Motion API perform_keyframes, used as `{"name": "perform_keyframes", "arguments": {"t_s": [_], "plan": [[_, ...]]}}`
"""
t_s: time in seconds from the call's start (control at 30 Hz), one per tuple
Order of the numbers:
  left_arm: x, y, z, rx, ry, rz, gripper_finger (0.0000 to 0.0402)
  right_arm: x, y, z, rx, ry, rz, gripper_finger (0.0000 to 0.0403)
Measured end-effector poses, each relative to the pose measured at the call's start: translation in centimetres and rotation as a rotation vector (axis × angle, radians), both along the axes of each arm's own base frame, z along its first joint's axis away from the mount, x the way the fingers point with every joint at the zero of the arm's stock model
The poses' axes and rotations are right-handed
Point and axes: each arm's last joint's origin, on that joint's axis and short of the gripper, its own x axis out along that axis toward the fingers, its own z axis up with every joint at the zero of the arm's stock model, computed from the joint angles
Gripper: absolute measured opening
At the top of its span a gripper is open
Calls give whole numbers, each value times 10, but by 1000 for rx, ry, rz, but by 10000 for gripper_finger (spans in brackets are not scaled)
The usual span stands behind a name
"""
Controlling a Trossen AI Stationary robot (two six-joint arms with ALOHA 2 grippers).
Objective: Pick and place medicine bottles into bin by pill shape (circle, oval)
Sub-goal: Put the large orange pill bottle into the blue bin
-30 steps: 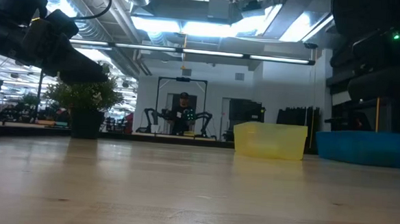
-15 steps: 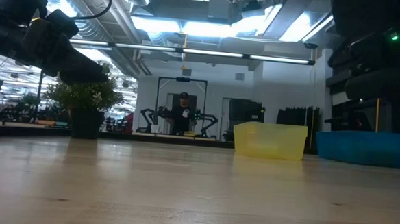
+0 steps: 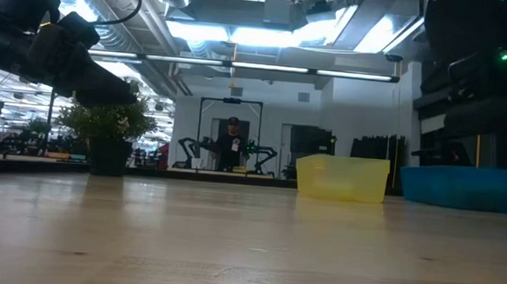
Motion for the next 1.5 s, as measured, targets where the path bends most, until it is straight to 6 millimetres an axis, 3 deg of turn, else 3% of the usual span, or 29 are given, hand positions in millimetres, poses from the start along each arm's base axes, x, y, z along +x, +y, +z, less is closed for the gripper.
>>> {"name": "perform_keyframes", "arguments": {"t_s": [0.43, 0.87, 1.03, 1.5], "plan": [[0, 0, 0, 0, 0, 0, 254, 14, 3, -5, -3, -167, 110, 224], [0, 0, 0, 0, 0, 0, 254, 12, 3, -5, 6, -151, 103, 224], [0, 0, 0, 0, 0, 0, 254, 13, 8, -5, 94, -144, 80, 224], [0, 0, 0, 0, 0, 0, 254, 9, 24, 1, 42, -168, 66, 224]]}}
